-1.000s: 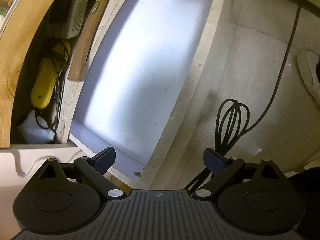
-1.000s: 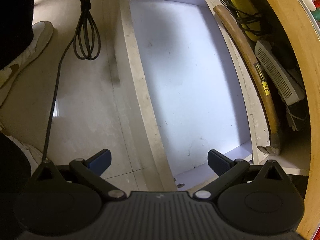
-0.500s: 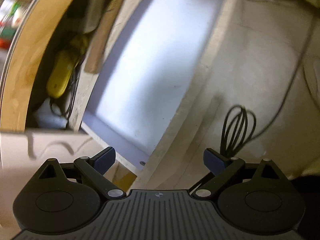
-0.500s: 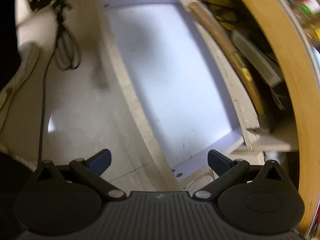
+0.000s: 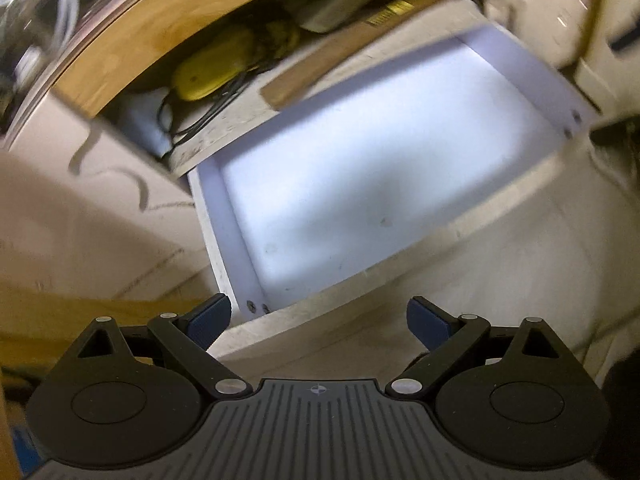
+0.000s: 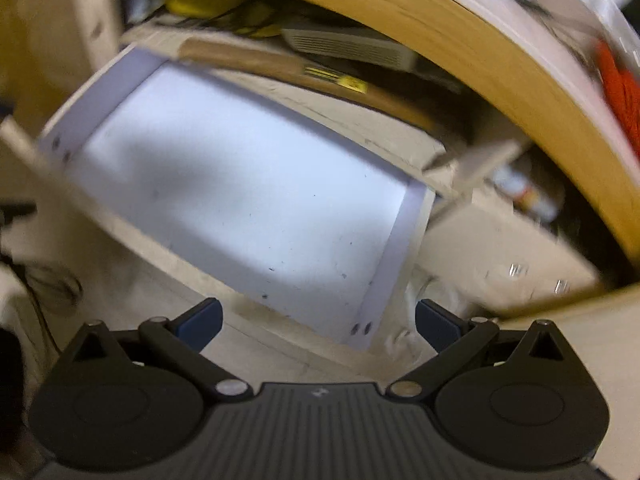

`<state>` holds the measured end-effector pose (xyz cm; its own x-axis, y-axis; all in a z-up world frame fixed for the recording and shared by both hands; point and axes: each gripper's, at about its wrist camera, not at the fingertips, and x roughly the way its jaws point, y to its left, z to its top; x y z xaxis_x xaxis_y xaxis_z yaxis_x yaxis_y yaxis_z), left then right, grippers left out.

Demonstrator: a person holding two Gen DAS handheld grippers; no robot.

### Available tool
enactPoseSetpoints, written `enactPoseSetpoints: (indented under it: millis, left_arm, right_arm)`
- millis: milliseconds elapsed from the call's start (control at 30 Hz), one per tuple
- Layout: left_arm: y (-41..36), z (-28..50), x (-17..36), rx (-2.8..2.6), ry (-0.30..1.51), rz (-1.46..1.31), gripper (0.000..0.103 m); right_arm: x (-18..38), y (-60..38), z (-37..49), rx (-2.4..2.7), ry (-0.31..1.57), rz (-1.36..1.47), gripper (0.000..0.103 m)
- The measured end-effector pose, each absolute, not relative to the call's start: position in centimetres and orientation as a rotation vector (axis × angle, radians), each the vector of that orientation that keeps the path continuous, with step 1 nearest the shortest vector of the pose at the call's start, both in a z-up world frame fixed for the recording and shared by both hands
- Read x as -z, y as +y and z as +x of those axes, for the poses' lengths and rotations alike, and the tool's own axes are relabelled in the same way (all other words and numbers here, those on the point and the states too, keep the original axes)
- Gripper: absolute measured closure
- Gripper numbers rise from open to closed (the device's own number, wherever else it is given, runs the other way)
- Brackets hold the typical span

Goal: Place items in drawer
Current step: 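Withdraw both grippers from the drawer and raise them to the tabletop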

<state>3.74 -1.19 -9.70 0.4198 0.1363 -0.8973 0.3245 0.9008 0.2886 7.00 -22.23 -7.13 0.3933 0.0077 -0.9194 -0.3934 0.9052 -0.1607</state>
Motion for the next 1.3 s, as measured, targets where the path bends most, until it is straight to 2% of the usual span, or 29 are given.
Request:
enactPoseSetpoints:
  millis: [400,1300]
  left_arm:
    - [1.6,4.1,9.4,-0.052,1.178,0.064,0.006]
    - [1.4,4.3,8.6,-0.053,1.127,0.068,0.006]
  right_arm:
    - [8.2,-24.4,7.1,-0.098,1.239,0.017,0.000]
    - [8.0,-23.4,6.0,-0.106,1.227,-0.018,0.000]
